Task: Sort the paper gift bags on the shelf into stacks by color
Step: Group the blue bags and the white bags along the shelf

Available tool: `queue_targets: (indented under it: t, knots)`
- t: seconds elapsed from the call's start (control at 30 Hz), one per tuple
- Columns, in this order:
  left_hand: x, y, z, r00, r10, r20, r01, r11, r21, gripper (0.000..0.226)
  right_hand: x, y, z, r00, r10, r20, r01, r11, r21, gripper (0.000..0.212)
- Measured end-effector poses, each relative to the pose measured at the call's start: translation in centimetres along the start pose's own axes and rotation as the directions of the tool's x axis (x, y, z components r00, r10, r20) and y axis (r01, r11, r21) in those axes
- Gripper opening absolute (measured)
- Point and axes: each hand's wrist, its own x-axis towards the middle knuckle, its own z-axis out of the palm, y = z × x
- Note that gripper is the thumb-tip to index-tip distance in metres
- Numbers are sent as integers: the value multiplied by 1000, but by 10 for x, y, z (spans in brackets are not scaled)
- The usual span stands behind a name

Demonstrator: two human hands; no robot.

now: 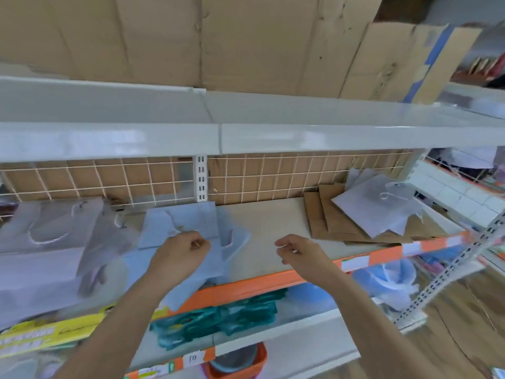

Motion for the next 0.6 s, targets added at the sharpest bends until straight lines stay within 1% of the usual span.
queue_targets:
  t: [0.17, 0.27, 0.43, 0.5, 0.53, 0.6]
  knots:
    - [18, 50, 50, 997, 56, 60, -55, 998, -16, 24, -6, 46, -48, 993, 78, -91, -75, 997, 34, 16]
    - [34, 72, 80, 994, 64, 84, -64, 998, -8, 23, -2, 75, -71, 983, 110, -150, -112, 994, -6, 19]
    - [67, 105, 127, 993, 54, 106, -57, 998, 24, 22, 10, 118, -110, 970, 150, -193, -152, 988, 2, 17]
    - [86, 122, 144, 991, 52, 122, -54, 998, 17, 21, 17, 132, -130, 966, 144, -215, -151, 988, -15, 13]
    - [96, 132, 151, 990, 55, 130, -58, 998, 17, 20, 21, 138, -140, 964, 141, -225, -151, 988, -26, 10]
    - [115, 152, 166, 985, 83, 149, -89, 996, 31, 21, 30, 146, -164, 955, 160, -250, -174, 984, -35, 12]
